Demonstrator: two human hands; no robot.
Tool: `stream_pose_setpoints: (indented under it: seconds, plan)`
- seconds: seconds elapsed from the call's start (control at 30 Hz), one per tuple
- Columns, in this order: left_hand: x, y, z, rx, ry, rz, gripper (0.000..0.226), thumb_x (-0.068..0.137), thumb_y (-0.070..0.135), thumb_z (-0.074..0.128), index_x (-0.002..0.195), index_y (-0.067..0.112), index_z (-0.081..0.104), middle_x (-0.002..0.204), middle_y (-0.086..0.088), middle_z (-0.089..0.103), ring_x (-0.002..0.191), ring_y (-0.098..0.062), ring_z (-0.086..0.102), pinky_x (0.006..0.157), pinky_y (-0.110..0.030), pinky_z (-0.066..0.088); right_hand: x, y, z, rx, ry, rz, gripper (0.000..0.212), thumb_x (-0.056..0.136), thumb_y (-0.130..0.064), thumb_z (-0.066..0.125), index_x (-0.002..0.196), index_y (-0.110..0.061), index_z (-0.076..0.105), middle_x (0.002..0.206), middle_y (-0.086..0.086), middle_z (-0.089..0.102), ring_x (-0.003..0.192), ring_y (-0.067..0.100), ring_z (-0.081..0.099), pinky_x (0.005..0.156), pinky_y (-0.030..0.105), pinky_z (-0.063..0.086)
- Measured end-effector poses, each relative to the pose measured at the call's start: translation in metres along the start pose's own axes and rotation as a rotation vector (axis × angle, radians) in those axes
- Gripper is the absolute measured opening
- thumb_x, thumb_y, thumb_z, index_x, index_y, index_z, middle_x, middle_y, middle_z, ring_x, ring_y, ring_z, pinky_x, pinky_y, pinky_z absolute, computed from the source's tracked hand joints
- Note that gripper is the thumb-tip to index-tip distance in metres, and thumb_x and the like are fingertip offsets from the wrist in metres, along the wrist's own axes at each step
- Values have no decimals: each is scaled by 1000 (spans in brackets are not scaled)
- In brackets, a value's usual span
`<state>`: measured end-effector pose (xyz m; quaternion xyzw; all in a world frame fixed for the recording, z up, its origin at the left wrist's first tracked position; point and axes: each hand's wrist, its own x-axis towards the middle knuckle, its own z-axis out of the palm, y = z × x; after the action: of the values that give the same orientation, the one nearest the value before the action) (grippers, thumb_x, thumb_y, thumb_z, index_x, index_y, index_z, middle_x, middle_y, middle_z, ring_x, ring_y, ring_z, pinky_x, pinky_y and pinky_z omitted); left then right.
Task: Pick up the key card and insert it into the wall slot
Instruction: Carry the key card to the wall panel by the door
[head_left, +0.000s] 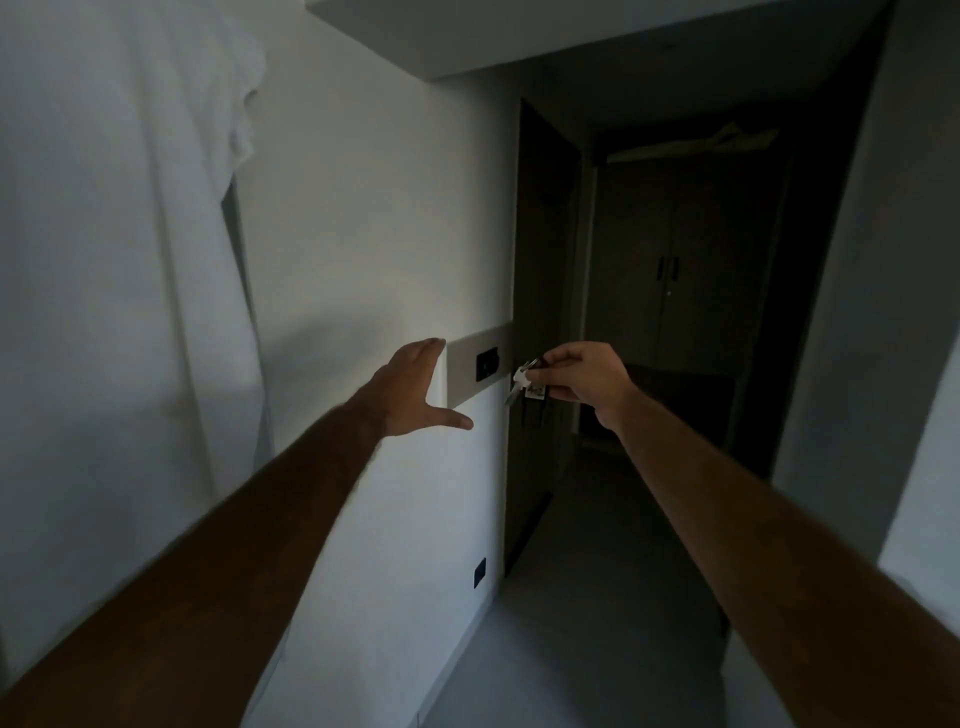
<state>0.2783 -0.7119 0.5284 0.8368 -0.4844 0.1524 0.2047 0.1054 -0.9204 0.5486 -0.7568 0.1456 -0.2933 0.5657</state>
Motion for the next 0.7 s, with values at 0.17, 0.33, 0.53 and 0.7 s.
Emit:
stream_pose_setpoints:
  seconds: [0.17, 0.33, 0.53, 0.7]
  plan:
    - [40, -4, 23, -2, -4, -15, 132, 59, 79, 73, 158, 14, 13, 167, -6, 17, 153, -23, 15, 123, -43, 22, 38, 12, -24, 20, 27, -18, 25, 74, -5, 82, 96, -3, 72, 100, 12, 77, 89, 18, 76, 67, 20, 61]
    - [82, 4, 52, 30, 8, -43, 132, 59, 80, 70, 158, 14, 13, 167, -6, 18, 152, -23, 17, 121, -42, 23, 81, 35, -57, 5, 4, -24, 29, 73, -8, 84, 99, -4, 72, 101, 10, 77, 91, 17, 76, 78, 28, 62]
    - [134, 22, 79, 48, 25, -95, 132, 59, 82, 70, 157, 14, 14, 166, -7, 20, 151, -24, 21, 118, -41, 25, 141, 59, -105, 25, -41, -45, 36, 71, -7, 85, 104, 0, 70, 102, 11, 78, 93, 20, 76, 77, 28, 62]
    - [166, 27, 105, 40, 35, -156, 138, 50, 93, 57, 157, 15, 16, 164, -7, 24, 148, -25, 26, 116, -41, 29, 188, 80, -131, 30, -66, -58, 34, 73, -6, 85, 103, 0, 71, 100, 10, 78, 91, 19, 76, 75, 27, 62]
